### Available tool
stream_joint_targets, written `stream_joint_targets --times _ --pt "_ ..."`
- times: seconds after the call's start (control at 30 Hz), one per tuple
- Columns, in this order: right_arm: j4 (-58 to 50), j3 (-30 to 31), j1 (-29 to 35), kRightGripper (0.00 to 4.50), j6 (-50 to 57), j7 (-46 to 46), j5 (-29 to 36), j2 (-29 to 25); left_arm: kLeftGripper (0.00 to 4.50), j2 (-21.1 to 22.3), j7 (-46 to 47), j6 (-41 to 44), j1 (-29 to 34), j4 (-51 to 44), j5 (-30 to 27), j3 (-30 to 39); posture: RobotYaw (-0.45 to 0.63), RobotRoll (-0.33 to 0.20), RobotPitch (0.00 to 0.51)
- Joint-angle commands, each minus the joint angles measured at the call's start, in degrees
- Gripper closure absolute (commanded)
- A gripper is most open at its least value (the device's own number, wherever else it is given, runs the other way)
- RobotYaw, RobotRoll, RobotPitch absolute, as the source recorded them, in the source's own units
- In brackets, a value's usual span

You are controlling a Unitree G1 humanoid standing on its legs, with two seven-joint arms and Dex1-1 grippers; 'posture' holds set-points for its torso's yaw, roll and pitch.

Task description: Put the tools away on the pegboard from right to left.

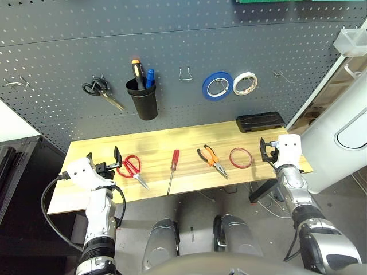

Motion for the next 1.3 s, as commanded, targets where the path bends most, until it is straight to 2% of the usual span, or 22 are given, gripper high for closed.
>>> stream_joint_targets --times 0.03,0.17,0.3,0.5,0.6,0.77,0.9,1.03,1.2,1.3 --pt "-2.1 -0.1 1.2 0.00 0.0 0.3 0.8 0.5 0.02 1.0 -0.5 -0.1 -0.6 1.8 0.0 0.0 -0.03 0.000 0.000" --pt "-4.7 0.2 2.9 0.00 0.3 0.7 0.9 1.0 0.02 2.2 -1.5 -0.4 -1.9 2.3 -0.5 0.2 -0.03 0.000 0.008" --pt "-10.5 0.5 4.3 0.00 5.0 4.4 2.9 1.5 0.02 3.5 -9.0 2.2 -1.4 -0.6 -4.4 -1.1 -0.04 0.000 0.020" --pt "-23.5 2.5 3.4 0.00 28.3 6.4 3.4 0.7 0.02 8.5 -24.6 10.0 -0.1 -7.2 -10.8 -3.5 -0.05 0.000 0.073" --pt "-31.2 3.9 2.4 0.00 42.4 8.1 3.6 -0.8 0.02 12.3 -32.2 15.1 1.9 -13.6 -13.2 -5.8 -0.04 0.000 0.097" --pt "-37.3 7.0 -1.5 0.00 58.5 10.0 2.4 -3.1 0.02 18.7 -43.4 24.3 4.6 -23.6 -17.1 -10.0 -0.04 0.000 0.161" --pt "-36.8 9.0 -5.8 0.00 70.0 11.8 2.5 -3.8 0.02 20.2 -49.8 26.5 5.4 -24.7 -17.8 -12.4 -0.03 0.000 0.192" --pt "-34.0 9.8 -9.4 0.00 77.3 11.4 2.8 -2.4 0.02 21.5 -52.0 31.7 6.6 -32.0 -17.9 -16.4 -0.03 0.000 0.209" --pt "-27.9 9.5 -13.1 0.00 81.4 10.3 2.8 -0.2 0.02 23.6 -52.8 35.5 6.4 -36.2 -16.2 -19.6 -0.03 0.000 0.217" --pt "-22.3 10.2 -15.7 0.00 80.4 10.6 2.4 1.3 0.02 24.8 -53.0 37.2 6.1 -37.2 -16.0 -20.3 -0.02 0.000 0.222"
